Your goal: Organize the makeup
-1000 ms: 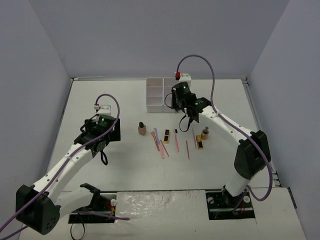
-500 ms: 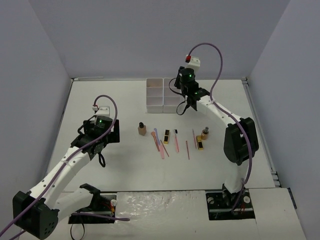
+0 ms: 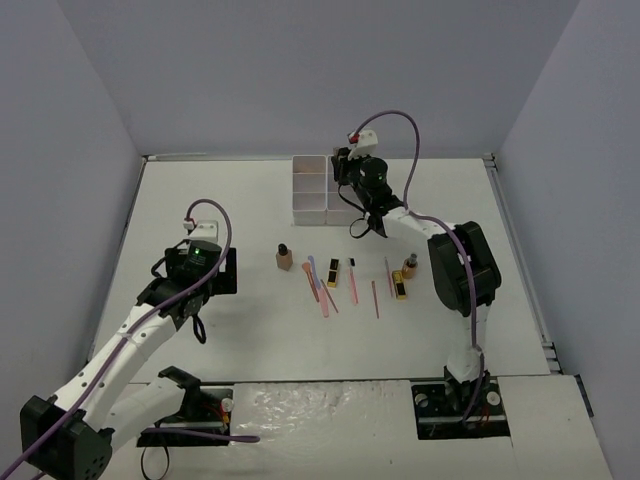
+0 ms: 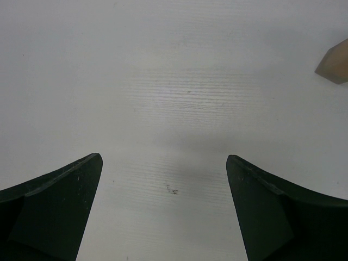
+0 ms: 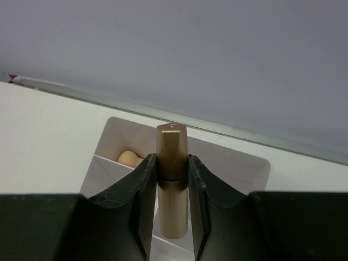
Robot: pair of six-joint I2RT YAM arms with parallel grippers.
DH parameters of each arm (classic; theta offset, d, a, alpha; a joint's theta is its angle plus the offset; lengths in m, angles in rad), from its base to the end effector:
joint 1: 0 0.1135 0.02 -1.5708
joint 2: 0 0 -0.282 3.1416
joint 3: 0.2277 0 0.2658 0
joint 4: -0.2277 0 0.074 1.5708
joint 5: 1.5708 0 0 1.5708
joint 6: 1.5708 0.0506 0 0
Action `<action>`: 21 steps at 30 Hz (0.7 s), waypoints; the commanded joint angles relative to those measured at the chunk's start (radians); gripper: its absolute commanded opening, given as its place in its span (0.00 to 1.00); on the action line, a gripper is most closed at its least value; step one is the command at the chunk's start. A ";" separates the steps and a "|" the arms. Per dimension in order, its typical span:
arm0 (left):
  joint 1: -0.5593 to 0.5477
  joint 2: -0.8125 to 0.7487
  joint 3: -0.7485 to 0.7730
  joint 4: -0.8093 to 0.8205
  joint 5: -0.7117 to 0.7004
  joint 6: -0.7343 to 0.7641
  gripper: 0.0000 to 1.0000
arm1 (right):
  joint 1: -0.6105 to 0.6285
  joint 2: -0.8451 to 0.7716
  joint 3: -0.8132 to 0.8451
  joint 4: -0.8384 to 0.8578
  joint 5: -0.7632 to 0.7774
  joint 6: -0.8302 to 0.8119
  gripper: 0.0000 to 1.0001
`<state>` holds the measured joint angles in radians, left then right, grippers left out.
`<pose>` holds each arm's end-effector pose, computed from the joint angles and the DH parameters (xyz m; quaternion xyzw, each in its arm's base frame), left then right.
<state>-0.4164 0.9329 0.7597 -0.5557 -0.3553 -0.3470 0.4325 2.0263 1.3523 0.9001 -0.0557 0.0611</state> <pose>0.1974 -0.0681 0.2736 -0.0410 0.9003 -0.0001 0.4333 0.4575 0.2143 0.2799 -0.1364 0.6079 0.2079 0.7541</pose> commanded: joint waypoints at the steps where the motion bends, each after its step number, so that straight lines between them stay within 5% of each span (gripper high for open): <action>1: 0.004 -0.010 0.027 0.057 -0.014 0.018 0.97 | -0.058 0.007 0.028 0.267 -0.328 -0.111 0.00; 12: 0.002 -0.025 0.015 0.062 -0.034 0.032 0.97 | -0.150 0.080 0.112 0.263 -0.630 -0.192 0.00; 21: 0.003 -0.007 0.016 0.070 -0.031 0.042 0.97 | -0.187 0.136 0.157 0.266 -0.722 -0.240 0.00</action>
<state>-0.4168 0.9243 0.7547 -0.5331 -0.3645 -0.3206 0.2573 2.1645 1.4473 1.0451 -0.6940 -0.1319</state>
